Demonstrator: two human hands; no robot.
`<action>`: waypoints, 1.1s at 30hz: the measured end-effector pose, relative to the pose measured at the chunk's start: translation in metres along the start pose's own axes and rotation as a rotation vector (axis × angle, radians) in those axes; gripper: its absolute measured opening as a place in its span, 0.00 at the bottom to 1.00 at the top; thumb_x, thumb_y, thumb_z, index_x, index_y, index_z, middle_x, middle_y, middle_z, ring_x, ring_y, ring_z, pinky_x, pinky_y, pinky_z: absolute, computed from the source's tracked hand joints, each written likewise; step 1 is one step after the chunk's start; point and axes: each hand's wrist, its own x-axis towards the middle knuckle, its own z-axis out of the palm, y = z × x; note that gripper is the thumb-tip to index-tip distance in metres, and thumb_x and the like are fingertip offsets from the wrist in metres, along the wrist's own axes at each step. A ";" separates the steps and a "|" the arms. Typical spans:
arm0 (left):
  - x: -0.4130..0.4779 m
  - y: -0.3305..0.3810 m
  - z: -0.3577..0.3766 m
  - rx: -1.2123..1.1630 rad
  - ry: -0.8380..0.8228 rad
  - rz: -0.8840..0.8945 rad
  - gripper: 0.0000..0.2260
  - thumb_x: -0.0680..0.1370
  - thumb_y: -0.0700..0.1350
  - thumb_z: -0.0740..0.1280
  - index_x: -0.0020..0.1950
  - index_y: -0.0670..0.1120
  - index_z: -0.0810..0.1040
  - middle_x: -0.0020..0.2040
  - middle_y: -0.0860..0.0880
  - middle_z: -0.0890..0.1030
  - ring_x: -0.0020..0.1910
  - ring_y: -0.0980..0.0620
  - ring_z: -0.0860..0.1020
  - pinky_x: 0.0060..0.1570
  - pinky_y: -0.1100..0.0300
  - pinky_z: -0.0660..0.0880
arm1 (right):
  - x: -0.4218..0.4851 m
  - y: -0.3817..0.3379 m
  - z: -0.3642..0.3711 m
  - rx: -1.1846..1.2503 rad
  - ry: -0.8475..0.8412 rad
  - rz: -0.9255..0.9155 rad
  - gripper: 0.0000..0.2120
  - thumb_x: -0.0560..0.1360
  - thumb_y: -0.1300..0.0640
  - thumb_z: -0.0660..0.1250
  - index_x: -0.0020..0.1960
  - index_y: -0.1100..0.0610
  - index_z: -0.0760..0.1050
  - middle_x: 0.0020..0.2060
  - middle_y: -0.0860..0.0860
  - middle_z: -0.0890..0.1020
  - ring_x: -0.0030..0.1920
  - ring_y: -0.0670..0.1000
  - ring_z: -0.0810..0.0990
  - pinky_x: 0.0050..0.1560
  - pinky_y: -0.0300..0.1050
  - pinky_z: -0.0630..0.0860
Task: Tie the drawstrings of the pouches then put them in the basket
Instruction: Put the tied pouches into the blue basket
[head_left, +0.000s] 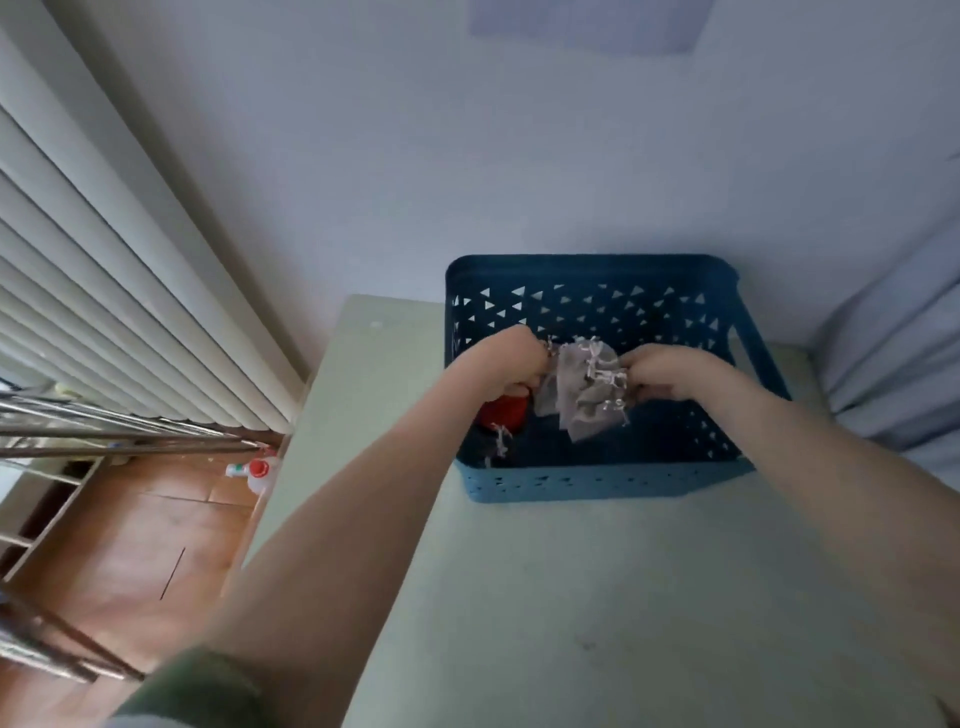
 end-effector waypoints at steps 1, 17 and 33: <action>0.014 -0.002 0.003 0.061 -0.036 -0.032 0.08 0.79 0.34 0.59 0.54 0.38 0.76 0.54 0.39 0.79 0.51 0.45 0.77 0.55 0.50 0.77 | 0.012 0.003 0.000 -0.024 -0.028 0.046 0.13 0.75 0.74 0.58 0.52 0.64 0.78 0.46 0.58 0.80 0.44 0.53 0.78 0.44 0.44 0.79; 0.093 -0.026 0.019 0.535 -0.205 -0.119 0.14 0.80 0.34 0.53 0.64 0.34 0.71 0.60 0.38 0.76 0.51 0.43 0.75 0.51 0.53 0.75 | 0.072 0.024 0.021 0.042 -0.441 -0.050 0.16 0.72 0.76 0.58 0.54 0.60 0.73 0.39 0.55 0.78 0.37 0.50 0.76 0.37 0.40 0.73; 0.103 -0.046 0.014 0.510 -0.036 0.023 0.09 0.78 0.39 0.58 0.52 0.39 0.76 0.54 0.40 0.80 0.45 0.48 0.74 0.44 0.59 0.71 | 0.060 0.007 0.027 -0.679 -0.190 0.164 0.11 0.75 0.60 0.66 0.36 0.58 0.69 0.31 0.53 0.73 0.29 0.50 0.70 0.30 0.40 0.69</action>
